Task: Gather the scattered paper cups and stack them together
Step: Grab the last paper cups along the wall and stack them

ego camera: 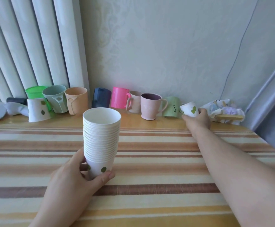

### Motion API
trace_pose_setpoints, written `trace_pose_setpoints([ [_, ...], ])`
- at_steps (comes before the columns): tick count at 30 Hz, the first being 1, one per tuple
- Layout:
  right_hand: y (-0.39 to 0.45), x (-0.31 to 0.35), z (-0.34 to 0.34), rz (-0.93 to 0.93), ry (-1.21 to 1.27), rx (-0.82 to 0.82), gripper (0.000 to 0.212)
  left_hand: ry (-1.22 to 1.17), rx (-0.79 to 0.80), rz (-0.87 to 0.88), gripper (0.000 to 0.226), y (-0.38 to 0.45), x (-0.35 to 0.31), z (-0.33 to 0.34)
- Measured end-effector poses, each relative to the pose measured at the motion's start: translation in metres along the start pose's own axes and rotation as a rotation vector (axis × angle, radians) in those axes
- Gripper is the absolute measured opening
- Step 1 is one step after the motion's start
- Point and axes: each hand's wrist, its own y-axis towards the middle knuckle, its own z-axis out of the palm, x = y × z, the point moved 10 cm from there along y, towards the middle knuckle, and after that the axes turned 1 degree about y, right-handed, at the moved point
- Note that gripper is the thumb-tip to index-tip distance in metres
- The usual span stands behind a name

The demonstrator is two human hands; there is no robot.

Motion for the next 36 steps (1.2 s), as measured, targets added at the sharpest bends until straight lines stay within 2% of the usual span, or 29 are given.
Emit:
trace_pose_setpoints([
  [5, -0.049, 0.003, -0.017, 0.029, 0.244, 0.04, 0.062, -0.001, -0.004, 0.016, 0.049, -0.001, 0.004, 0.0],
  [8, -0.109, 0.01, -0.001, 0.063, 0.356, 0.258, 0.071, -0.014, 0.009, 0.024, 0.053, -0.003, 0.005, 0.0],
  [9, -0.133, 0.016, 0.008, 0.07, 0.378, 0.355, 0.07, -0.018, 0.019, 0.026, 0.053, -0.005, 0.005, 0.0],
  [11, -0.18, 0.039, 0.02, 0.057, 0.435, 0.521, 0.056, -0.025, 0.052, 0.03, 0.051, -0.007, 0.004, 0.001],
  [14, -0.231, 0.096, 0.022, 0.02, 0.594, 0.666, 0.032, -0.029, 0.081, 0.064, 0.052, -0.01, 0.003, 0.0],
  [15, -0.246, 0.12, 0.018, -0.001, 0.652, 0.707, 0.03, -0.03, 0.083, 0.07, 0.053, -0.011, 0.003, -0.001],
  [17, -0.273, 0.162, 0.01, -0.097, 0.686, 0.778, 0.039, -0.035, 0.091, 0.07, 0.054, -0.012, 0.002, -0.003],
  [20, -0.304, 0.192, 0.011, -0.219, 0.621, 0.833, 0.05, -0.04, 0.097, 0.082, 0.055, -0.012, 0.002, -0.003],
  [22, -0.317, 0.196, 0.014, -0.273, 0.521, 0.795, 0.057, -0.047, 0.105, 0.089, 0.056, -0.012, 0.002, -0.003],
  [25, -0.326, 0.193, 0.015, -0.318, 0.382, 0.728, 0.052, -0.067, 0.116, 0.094, 0.054, -0.013, 0.002, -0.002],
  [27, -0.333, 0.189, 0.019, -0.32, 0.324, 0.745, 0.049, -0.078, 0.124, 0.101, 0.054, -0.013, 0.001, -0.002],
  [30, -0.34, 0.177, 0.025, -0.308, 0.27, 0.786, 0.053, -0.106, 0.136, 0.098, 0.054, -0.014, 0.0, -0.003],
  [33, -0.343, 0.159, 0.024, -0.341, 0.204, 0.772, 0.077, -0.125, 0.15, 0.087, 0.054, -0.014, 0.0, -0.001],
  [36, -0.351, 0.117, 0.036, -0.311, 0.082, 0.8, 0.073, -0.07, 0.188, 0.099, 0.058, -0.016, -0.003, 0.002],
])
